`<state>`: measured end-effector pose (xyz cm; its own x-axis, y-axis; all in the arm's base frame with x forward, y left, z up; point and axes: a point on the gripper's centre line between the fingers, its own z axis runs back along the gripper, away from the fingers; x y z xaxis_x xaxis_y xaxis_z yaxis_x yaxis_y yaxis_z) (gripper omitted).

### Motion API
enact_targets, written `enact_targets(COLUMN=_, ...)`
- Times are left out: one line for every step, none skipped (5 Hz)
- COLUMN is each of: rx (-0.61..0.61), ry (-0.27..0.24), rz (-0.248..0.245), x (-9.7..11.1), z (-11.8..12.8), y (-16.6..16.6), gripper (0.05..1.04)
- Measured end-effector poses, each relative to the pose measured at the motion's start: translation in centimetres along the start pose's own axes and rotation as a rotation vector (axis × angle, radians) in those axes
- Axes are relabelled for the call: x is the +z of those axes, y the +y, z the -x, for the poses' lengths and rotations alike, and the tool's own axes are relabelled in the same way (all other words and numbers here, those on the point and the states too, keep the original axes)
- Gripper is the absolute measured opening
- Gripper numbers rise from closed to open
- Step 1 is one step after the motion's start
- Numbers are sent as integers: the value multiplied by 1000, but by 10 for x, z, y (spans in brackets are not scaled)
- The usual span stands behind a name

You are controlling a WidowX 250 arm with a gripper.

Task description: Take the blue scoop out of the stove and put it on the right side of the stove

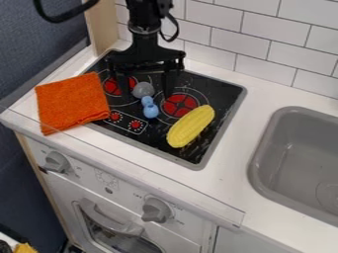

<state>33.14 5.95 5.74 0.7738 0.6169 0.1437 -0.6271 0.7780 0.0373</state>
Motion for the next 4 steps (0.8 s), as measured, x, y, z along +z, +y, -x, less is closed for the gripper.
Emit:
enact_targets(rx=14, ry=39, rz=-42, x=-17, z=-4, y=-2, gripper=1000)
enact_targets(rx=23, ry=58, rz=-65, x=-29, z=-5, y=-2, gripper=1000)
enact_targets(rx=25, ry=80, rz=-83, x=-39, z=-2, y=-1, gripper=950)
enact_targets(rx=21, ry=66, rz=-94, x=-40, z=-5, y=0, gripper=664)
